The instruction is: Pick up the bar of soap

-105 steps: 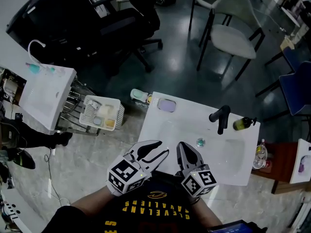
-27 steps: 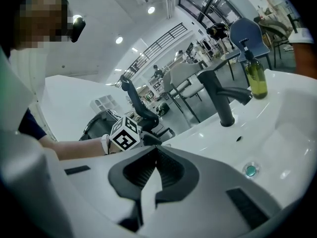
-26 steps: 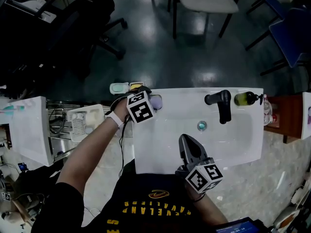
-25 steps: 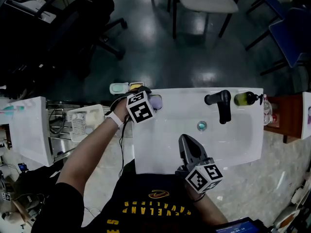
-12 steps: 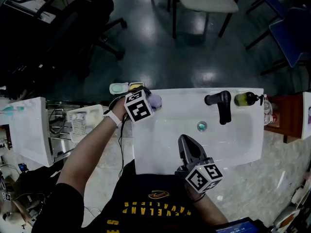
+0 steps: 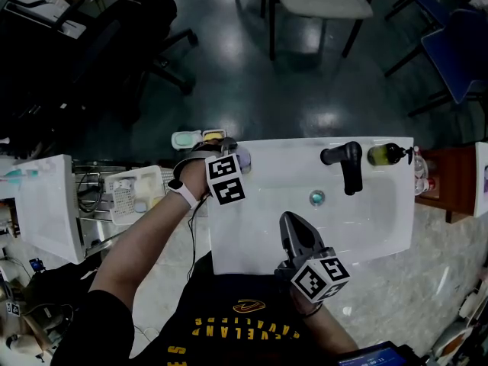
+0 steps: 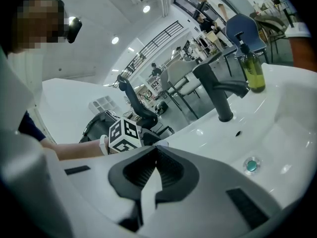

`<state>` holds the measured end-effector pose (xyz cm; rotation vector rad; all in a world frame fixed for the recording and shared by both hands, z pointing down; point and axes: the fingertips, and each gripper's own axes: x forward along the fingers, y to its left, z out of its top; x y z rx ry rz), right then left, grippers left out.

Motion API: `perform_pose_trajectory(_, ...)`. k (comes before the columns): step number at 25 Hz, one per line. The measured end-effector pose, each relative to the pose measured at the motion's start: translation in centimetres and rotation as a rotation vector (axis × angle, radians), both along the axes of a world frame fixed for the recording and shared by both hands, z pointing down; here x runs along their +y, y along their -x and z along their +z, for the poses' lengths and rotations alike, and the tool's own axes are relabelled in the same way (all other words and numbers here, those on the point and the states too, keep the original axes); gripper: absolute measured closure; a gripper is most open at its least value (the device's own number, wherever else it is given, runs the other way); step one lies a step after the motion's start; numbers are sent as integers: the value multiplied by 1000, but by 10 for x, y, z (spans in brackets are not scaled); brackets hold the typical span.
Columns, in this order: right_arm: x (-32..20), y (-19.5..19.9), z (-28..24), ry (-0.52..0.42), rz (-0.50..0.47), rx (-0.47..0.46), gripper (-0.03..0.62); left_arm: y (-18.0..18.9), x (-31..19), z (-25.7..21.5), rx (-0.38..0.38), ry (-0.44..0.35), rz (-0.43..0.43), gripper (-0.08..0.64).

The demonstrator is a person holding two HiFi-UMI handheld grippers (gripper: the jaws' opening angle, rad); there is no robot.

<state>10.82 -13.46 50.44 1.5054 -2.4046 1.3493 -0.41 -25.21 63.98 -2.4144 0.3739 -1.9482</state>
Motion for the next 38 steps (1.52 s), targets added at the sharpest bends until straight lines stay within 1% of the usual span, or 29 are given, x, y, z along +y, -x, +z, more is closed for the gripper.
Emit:
perform_pose_trajectory(8,-2,-2,-5,-10,7,-1,581,0,-1,-4,-22,-75,-24,270)
perform_pose_trajectory(16,1,-2,-6,-20,1,4,581,0,0,0,-18,-54,-36,281)
perform_pose_trajectory(25,4,-6,-8,-30,4,3,581,-3,-1,2,-18,-55,-27,285)
perform_pose_trajectory(34,16,-9,-11,-37,14,9,581,3,-1,-1,41,-54,-45,291)
perform_pose_trajectory(38,22,-8,-12,-40,12,13,581,4,-4,-9,73,-67,-74,291)
